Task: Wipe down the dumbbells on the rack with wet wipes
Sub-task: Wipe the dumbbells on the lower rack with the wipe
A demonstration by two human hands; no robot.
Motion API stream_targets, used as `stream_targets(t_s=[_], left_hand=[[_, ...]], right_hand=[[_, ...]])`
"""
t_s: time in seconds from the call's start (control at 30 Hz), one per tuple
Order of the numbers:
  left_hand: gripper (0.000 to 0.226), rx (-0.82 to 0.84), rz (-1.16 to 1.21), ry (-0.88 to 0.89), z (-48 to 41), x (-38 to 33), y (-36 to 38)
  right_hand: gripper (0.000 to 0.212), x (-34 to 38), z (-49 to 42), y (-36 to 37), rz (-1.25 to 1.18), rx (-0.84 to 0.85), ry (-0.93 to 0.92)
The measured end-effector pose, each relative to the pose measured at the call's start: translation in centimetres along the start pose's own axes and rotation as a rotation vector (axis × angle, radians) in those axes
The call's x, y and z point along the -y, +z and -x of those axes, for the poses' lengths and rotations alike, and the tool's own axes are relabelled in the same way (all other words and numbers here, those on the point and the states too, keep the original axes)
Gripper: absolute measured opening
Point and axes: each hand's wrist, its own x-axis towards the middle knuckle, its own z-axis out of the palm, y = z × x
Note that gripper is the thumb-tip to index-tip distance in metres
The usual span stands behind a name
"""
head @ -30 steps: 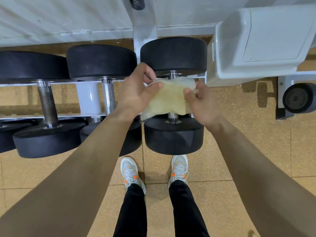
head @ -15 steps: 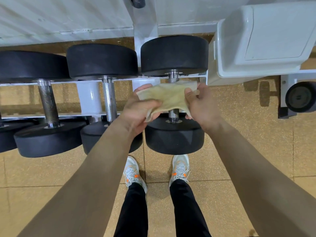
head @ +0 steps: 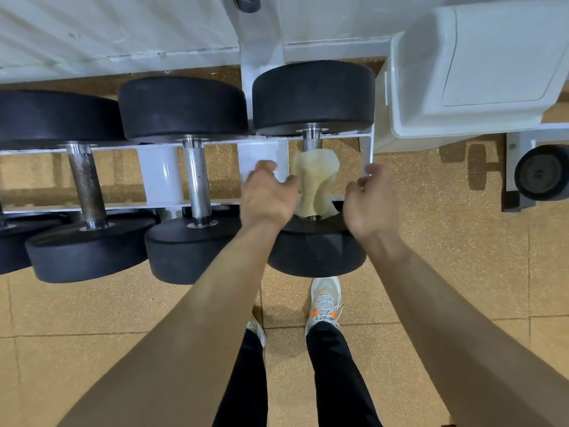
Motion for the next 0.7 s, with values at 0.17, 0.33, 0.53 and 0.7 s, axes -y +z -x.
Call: stream_targets(t_s=[0.17,0.33,0.53,0.7], left_hand=[[0.064,0.423,0.311,-0.202,-1.4,-1.5,2.3],[0.041,0.528,0.467,-0.246,-3.2,-1.4,4.3],[0.059,0.429,0.567,-0.224,-4.4,-2.3,5.0],[0.05,0.451,0.679,-0.202,-6.1,-3.8,4.3]], right_hand=[[0.018,0.2,2.3,2.5,-0.203,-0.175,0.108],[0.023,0.5,2.6,2.8,-0.386,-0.318,0.128],[0.019,0.4,2.4,2.9,-0.376,-0.294,0.125],[0.017,0.4,2.4,2.9,-0.334,-0.267,0.154]])
